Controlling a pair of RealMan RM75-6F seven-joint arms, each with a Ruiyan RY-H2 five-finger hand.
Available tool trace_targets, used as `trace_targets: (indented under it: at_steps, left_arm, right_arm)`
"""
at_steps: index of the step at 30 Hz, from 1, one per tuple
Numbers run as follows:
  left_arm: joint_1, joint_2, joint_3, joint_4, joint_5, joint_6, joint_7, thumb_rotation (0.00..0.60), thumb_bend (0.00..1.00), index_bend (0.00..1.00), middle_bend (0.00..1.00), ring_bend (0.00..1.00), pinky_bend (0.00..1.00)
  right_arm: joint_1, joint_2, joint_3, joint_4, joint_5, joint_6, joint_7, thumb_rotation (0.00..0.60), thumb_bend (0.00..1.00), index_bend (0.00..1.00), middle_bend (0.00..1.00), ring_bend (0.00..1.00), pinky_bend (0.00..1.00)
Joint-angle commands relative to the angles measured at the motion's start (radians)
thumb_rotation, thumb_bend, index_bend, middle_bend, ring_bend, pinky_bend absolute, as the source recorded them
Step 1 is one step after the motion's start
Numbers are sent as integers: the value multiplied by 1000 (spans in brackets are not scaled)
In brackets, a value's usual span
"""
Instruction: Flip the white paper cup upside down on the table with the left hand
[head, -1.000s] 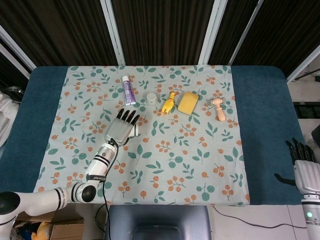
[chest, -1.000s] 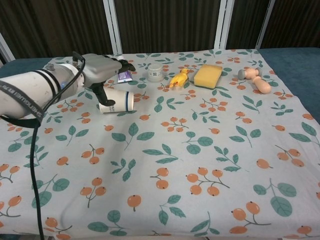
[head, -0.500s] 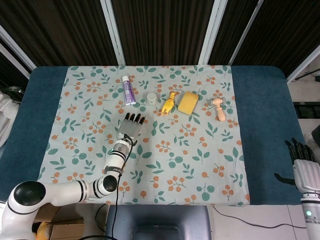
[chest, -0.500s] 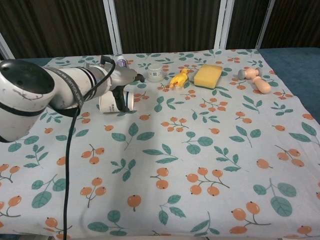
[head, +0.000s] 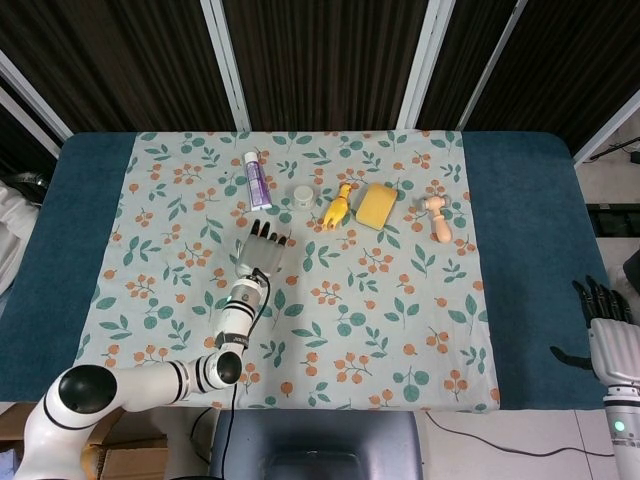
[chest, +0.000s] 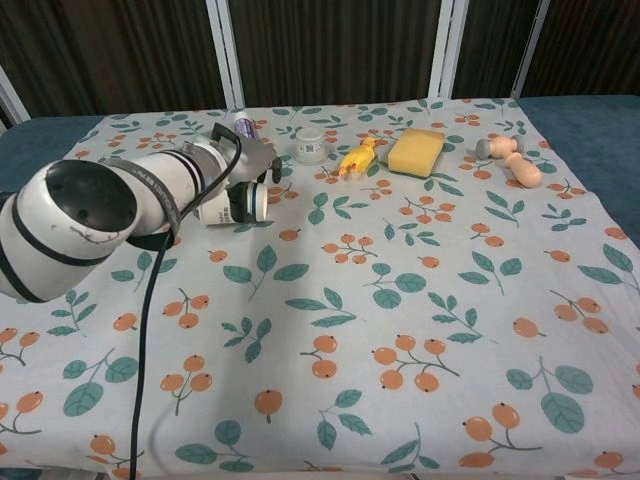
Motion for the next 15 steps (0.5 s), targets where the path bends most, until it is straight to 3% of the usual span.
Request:
trace_targets:
  at_steps: [1,11,12,15]
  left_arm:
    - [-1,-9,17,15,24,17,15,600,354,328,321,4,0]
    - [12,3,33,6,49,33,38,600,362,411,402,67,0]
    - [27,15,-9,-28,86,41,-52,600,363,416,407,74,0]
    - [81,49,-68,-92,215,41,-278,600,361,420,409,89,0]
  right_arm:
    - [0,1,-1,0,1,-3,-1,600,7,0,0,0,0]
    - [4,9,-4,-10,9,-19,-9,600,7,0,0,0,0]
    - [5,12,-1,-17,7,-16,-10,600,7,0,0,0,0]
    - [6,19,1,-31,7,-14,-19,600,7,0,0,0,0]
